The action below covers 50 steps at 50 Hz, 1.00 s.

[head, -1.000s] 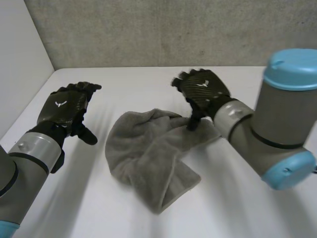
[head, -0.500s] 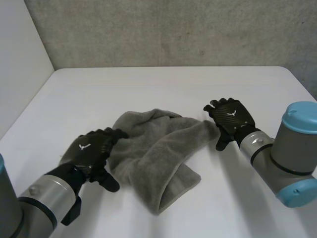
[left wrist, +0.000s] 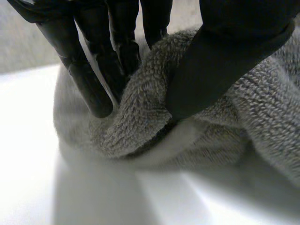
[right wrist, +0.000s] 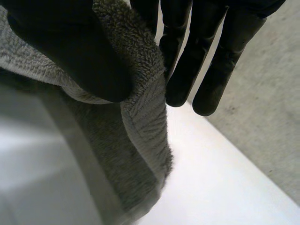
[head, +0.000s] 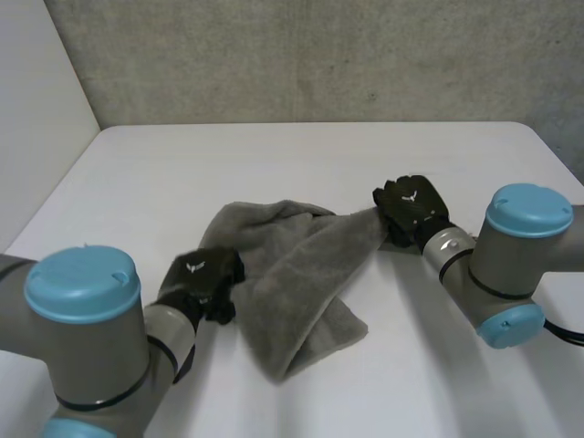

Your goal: Fold the towel.

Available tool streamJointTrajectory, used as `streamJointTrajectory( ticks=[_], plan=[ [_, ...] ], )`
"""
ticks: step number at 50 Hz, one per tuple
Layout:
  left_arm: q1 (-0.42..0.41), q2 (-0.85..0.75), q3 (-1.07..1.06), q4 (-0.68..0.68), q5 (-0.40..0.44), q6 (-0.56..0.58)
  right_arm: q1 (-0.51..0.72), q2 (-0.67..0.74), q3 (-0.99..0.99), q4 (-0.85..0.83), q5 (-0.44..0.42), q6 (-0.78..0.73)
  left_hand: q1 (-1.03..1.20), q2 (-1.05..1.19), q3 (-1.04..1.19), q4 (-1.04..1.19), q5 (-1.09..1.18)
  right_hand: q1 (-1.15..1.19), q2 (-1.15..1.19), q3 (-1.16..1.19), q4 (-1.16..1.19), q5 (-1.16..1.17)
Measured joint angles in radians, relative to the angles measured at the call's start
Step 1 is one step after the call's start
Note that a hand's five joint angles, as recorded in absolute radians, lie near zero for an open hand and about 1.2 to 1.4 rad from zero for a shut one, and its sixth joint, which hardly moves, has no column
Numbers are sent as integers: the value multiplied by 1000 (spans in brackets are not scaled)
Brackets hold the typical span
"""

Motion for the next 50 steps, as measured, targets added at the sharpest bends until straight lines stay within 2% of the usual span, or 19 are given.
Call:
streamJointTrajectory(
  ticks=[9, 11, 15, 18, 21, 23, 26, 29, 31, 32, 35, 40, 42, 47, 50],
  plan=[
    [36, 152, 86, -16, 5, 12, -17, -196, 6, 86, 4, 6, 32, 53, 60, 64, 50, 0, 0, 4, 0, 2],
    [73, 224, 128, -51, 11, 32, -37, -311, -21, 201, -8, 2, 34, 55, 63, 67, 50, 0, 0, 6, 0, 2],
    [119, 269, 172, -90, 26, 67, -54, -392, -56, 301, -32, -1, 38, 57, 67, 69, 50, 0, 0, 7, 0, 4],
    [184, 301, 235, -140, 75, 125, -72, -466, -110, 422, -77, -3, 38, 57, 68, 69, 50, 0, 0, 10, 0, 6],
    [217, 296, 275, -161, 130, 161, -77, -482, -140, 480, -103, -4, 38, 57, 68, 69, 50, 0, 0, 10, 0, 6],
    [224, 286, 285, -165, 147, 170, -77, -479, -150, 499, -111, -5, 38, 58, 69, 69, 50, 0, 0, 10, 0, 6],
    [239, 191, 332, -171, 211, 204, -70, -435, -167, 527, -118, -17, 38, 58, 69, 69, 50, 0, 0, 9, 0, 7],
    [238, 98, 365, -172, 230, 227, -55, -374, -172, 529, -101, -36, 38, 57, 68, 64, 50, 0, 0, 10, 0, 7],
    [236, -3, 401, -170, 237, 256, -30, -290, -178, 525, -63, -63, 38, 37, 39, 32, 49, 0, 0, 10, 0, 9],
    [236, -3, 401, -170, 237, 256, -30, -290, -178, 525, -63, -63, 38, 37, 39, 32, 49, 0, 0, 10, 0, 9],
    [232, -144, 450, -164, 238, 306, 10, -167, -189, 508, 19, -98, 30, -43, -38, -44, -13, 0, 0, 10, 0, 11],
    [239, -284, 520, -142, 232, 370, 34, -60, -200, 432, 135, -120, -396, -430, -424, -431, -409, 0, 0, 10, 0, 11],
    [247, -307, 539, -134, 229, 384, 36, -42, -200, 393, 171, -122, -501, -550, -540, -546, -525, 0, 0, 10, 0, 11],
    [262, -266, 538, -135, 226, 392, 34, -30, -195, 297, 230, -121, -794, -849, -844, -851, -826, 0, 0, 10, 0, 11],
    [265, -198, 504, -140, 227, 390, 32, -28, -192, 259, 246, -119, -836, -891, -885, -891, -871, 0, 0, 10, 0, 11]
  ],
)
